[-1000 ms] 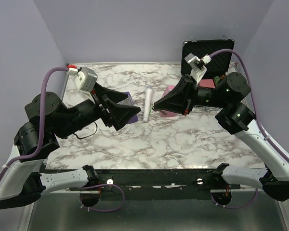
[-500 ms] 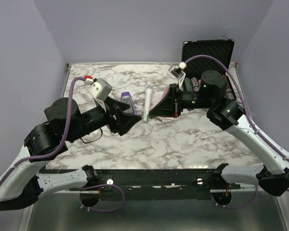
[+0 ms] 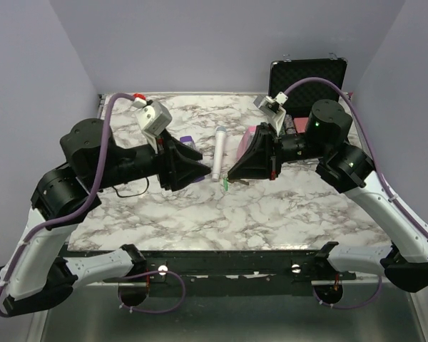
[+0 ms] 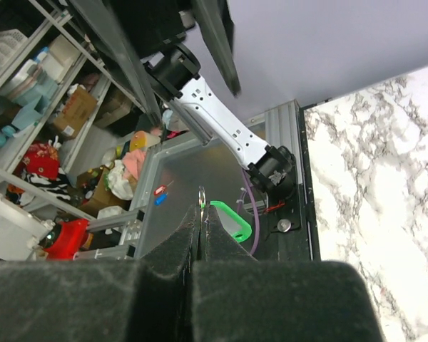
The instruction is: Remove the keys from the keyring
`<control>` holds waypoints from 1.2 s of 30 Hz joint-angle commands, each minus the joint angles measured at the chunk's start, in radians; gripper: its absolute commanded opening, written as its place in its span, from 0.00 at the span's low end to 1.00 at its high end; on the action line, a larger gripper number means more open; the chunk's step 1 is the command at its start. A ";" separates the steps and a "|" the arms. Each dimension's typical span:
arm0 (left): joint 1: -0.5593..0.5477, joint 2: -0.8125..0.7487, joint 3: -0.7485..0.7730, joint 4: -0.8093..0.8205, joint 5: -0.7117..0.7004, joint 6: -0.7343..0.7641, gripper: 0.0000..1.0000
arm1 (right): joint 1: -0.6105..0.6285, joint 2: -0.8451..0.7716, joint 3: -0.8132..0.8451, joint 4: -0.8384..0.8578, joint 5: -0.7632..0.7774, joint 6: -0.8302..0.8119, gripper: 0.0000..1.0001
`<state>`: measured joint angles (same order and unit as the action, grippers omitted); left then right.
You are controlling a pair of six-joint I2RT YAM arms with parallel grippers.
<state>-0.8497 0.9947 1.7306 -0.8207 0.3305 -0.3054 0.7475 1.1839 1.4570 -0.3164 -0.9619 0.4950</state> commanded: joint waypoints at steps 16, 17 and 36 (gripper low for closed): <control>0.035 0.127 0.069 -0.017 0.295 -0.023 0.44 | 0.009 0.005 0.045 -0.007 -0.032 -0.021 0.01; 0.034 0.125 0.067 -0.012 0.294 -0.026 0.44 | 0.007 0.005 0.043 -0.007 -0.031 -0.021 0.01; 0.035 0.142 0.063 0.012 0.301 -0.047 0.35 | 0.009 -0.003 0.036 0.051 -0.049 0.014 0.01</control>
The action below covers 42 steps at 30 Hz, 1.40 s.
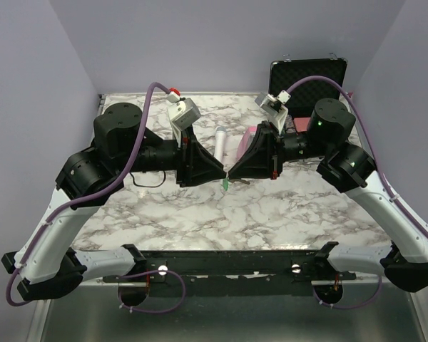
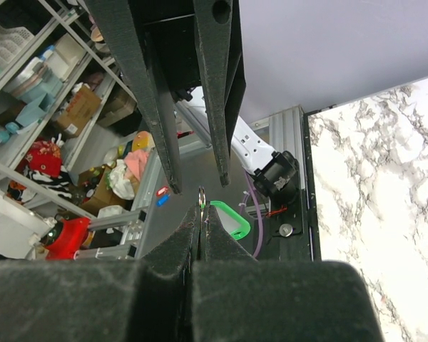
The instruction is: Remove the keys from the keyring
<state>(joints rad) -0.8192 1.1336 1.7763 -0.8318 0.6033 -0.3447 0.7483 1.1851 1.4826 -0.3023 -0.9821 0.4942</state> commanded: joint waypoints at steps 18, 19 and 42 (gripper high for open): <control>0.003 0.011 0.018 0.037 0.035 -0.011 0.22 | 0.010 -0.007 0.008 0.066 -0.052 0.027 0.01; 0.003 0.012 0.020 0.036 0.035 -0.011 0.22 | 0.010 -0.005 0.005 0.069 -0.052 0.029 0.01; -0.021 0.009 0.003 0.077 0.017 -0.030 0.00 | 0.016 -0.030 -0.025 0.166 -0.040 0.084 0.01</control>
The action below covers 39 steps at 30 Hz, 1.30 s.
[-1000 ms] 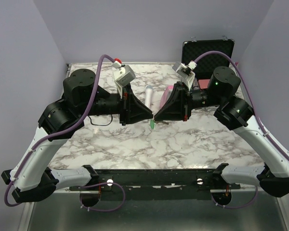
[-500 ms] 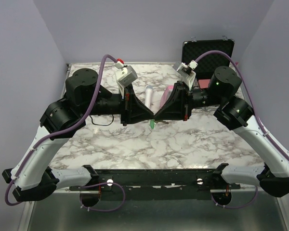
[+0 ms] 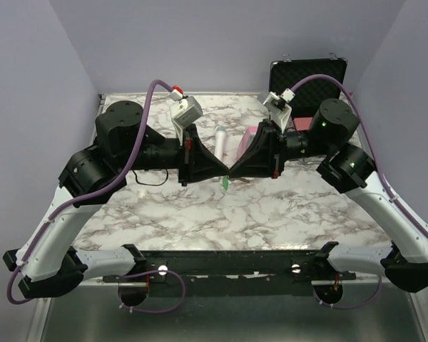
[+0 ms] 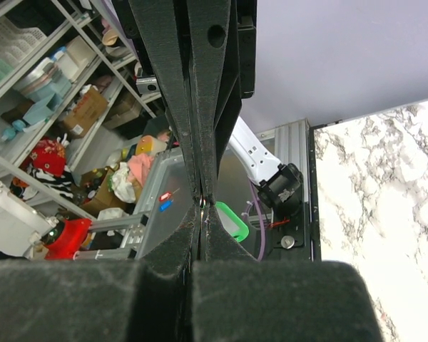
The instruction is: Remove the keys from the keyring
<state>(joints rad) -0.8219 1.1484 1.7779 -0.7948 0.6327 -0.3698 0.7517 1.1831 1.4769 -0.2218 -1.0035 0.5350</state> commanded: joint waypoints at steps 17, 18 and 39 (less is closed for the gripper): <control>-0.121 -0.026 0.000 0.180 -0.129 -0.109 0.00 | 0.012 -0.105 -0.158 0.525 0.100 0.266 0.01; -0.125 -0.024 0.000 0.181 -0.136 -0.110 0.00 | 0.014 -0.105 -0.159 0.542 0.109 0.270 0.01; -0.229 -0.024 -0.069 0.345 -0.380 -0.155 0.00 | 0.014 -0.114 -0.227 0.864 0.215 0.407 0.01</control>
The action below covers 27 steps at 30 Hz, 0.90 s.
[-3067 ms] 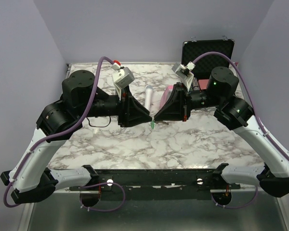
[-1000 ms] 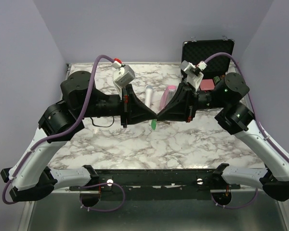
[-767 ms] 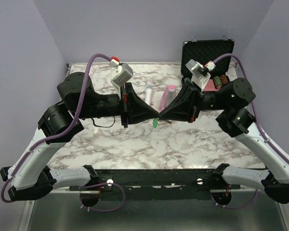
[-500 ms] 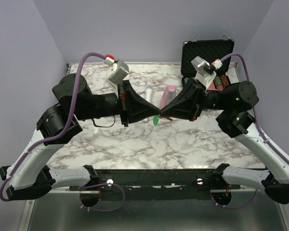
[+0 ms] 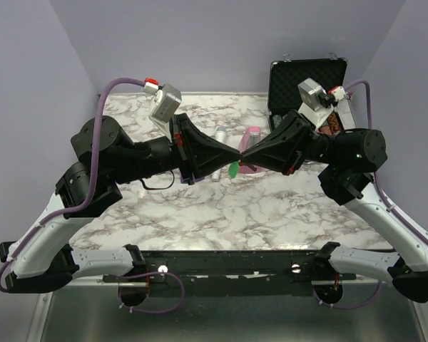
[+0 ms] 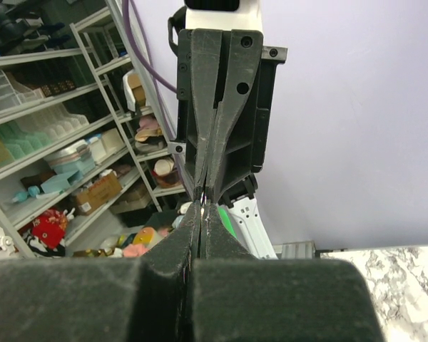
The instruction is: Remove the keys from the keyring
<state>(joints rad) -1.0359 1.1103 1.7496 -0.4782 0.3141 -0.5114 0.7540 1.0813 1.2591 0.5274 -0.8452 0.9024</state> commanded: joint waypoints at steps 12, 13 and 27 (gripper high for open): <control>-0.046 0.036 -0.061 0.104 -0.107 -0.029 0.00 | 0.011 0.000 0.003 0.157 0.061 0.050 0.01; -0.050 0.037 -0.062 0.110 -0.113 -0.029 0.00 | 0.011 0.002 0.006 0.158 0.061 0.050 0.01; -0.093 -0.015 -0.202 0.262 -0.270 -0.084 0.00 | 0.011 0.003 0.013 0.168 0.077 0.046 0.01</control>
<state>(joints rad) -1.1088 1.0718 1.6230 -0.2401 0.1478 -0.5724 0.7513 1.0832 1.2484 0.6487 -0.7765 0.9421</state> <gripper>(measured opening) 0.007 0.012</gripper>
